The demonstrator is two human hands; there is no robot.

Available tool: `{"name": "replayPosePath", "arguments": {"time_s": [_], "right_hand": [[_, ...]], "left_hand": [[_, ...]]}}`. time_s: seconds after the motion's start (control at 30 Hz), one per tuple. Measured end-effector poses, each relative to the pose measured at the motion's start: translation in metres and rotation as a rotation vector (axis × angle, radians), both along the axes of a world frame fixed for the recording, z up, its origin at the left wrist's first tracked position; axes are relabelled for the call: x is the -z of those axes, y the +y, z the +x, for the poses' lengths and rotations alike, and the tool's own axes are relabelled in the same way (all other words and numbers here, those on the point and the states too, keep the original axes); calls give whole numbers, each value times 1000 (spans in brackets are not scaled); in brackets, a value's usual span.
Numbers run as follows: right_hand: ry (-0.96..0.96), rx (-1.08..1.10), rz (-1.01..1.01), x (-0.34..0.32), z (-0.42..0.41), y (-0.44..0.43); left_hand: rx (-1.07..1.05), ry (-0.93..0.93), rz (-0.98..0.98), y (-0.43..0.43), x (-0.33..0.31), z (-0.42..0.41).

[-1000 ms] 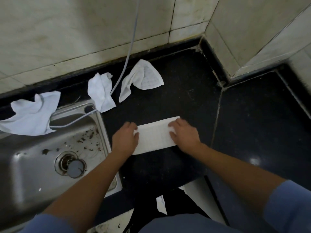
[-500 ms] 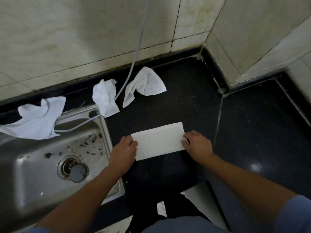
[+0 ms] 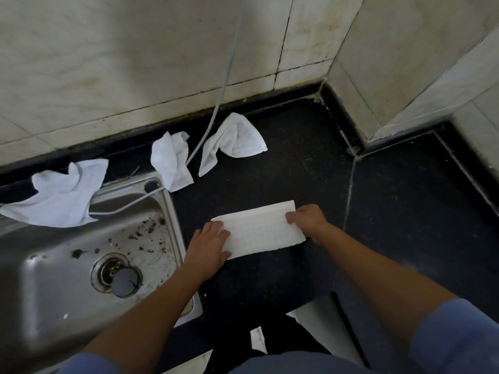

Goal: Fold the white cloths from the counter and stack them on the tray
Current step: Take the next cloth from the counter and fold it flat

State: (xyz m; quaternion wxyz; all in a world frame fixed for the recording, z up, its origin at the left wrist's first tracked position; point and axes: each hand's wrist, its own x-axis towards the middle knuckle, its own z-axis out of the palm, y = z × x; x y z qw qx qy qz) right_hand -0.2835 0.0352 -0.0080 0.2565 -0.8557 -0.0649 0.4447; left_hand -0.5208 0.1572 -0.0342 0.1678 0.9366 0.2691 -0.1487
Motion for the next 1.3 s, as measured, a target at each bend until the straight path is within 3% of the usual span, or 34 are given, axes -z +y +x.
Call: {"name": "replayPosePath", "arguments": {"time_s": [0.2, 0.53, 0.73, 0.83, 0.97, 1.03, 1.13, 1.3], "right_hand": [[-251, -272, 121, -32, -31, 18], [-227, -580, 44, -2, -120, 68], [-159, -586, 74, 17, -138, 72], [-180, -604, 186, 14, -127, 58], [-683, -888, 308, 20, -99, 23], [-838, -1066, 255, 26, -88, 13], [-731, -1285, -18, 34, -79, 5], [-731, -1373, -133, 36, -74, 0]], "left_hand": [[-200, -205, -19, 17, -11, -32], [-397, -241, -66, 16, -22, -80], [-438, -236, -120, 10, -16, -88], [-405, -260, -96, 9, -17, -78], [-163, -275, -29, 4, -16, -48], [-26, -213, -18, -2, -12, -29], [69, -21, 14, -1, -3, -15], [118, 43, 33, 6, 13, -27]]}}
